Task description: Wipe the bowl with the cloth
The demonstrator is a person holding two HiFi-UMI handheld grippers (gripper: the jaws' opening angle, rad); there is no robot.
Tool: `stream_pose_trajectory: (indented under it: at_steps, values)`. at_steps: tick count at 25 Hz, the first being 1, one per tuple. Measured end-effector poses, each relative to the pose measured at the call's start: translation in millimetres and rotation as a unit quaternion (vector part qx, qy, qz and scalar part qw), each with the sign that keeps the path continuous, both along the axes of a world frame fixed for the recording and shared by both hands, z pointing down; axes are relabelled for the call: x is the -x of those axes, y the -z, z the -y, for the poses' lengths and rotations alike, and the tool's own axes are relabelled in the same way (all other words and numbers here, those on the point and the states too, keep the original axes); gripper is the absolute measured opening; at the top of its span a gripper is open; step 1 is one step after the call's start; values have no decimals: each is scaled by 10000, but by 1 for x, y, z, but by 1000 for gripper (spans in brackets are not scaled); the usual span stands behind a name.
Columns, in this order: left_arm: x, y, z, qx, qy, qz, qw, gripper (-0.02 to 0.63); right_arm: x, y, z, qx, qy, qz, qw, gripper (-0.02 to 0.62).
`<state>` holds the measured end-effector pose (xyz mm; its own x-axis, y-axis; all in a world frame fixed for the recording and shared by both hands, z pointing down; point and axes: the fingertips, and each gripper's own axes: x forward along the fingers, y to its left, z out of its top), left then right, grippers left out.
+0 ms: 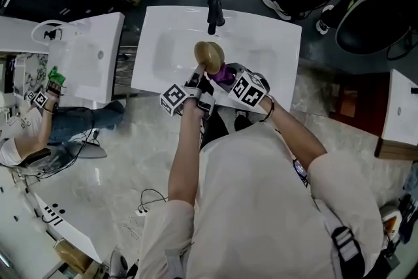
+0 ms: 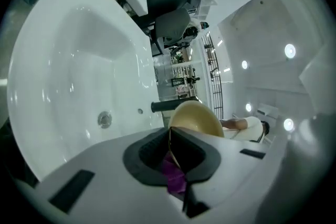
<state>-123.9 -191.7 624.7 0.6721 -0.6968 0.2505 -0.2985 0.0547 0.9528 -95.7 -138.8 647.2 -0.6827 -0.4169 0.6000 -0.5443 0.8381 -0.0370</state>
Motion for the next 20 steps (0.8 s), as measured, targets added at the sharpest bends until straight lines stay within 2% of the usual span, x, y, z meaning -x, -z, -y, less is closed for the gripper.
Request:
stream_pose_trajectory:
  at_steps: [4,7,11,16,18,20]
  values:
    - [-13,8,-12,43,-443,-558,9974,17,-9,4,7,-257,82,-89,9996,133]
    - [-18,16,-17,-18,-634,-875,9941,17,-17,2,12,-478,232,-370,9979,133]
    - [-18,16,-23,-24,-932,-643,9936,15,-28,-2,19,-768,433,-805,9928,133]
    - [-24,29,-33,-5,-1346,-969,9861,17,-33,11,20,-1498,931,-1145,9777,133]
    - [-23,29,-37,2,-1607,-907,9828,17,-37,14,21,-1727,1100,-1322,9698,133]
    - [-23,22,-42,-74,-1969,-664,9781,15,-42,14,24,-1841,1135,-1421,9659,133]
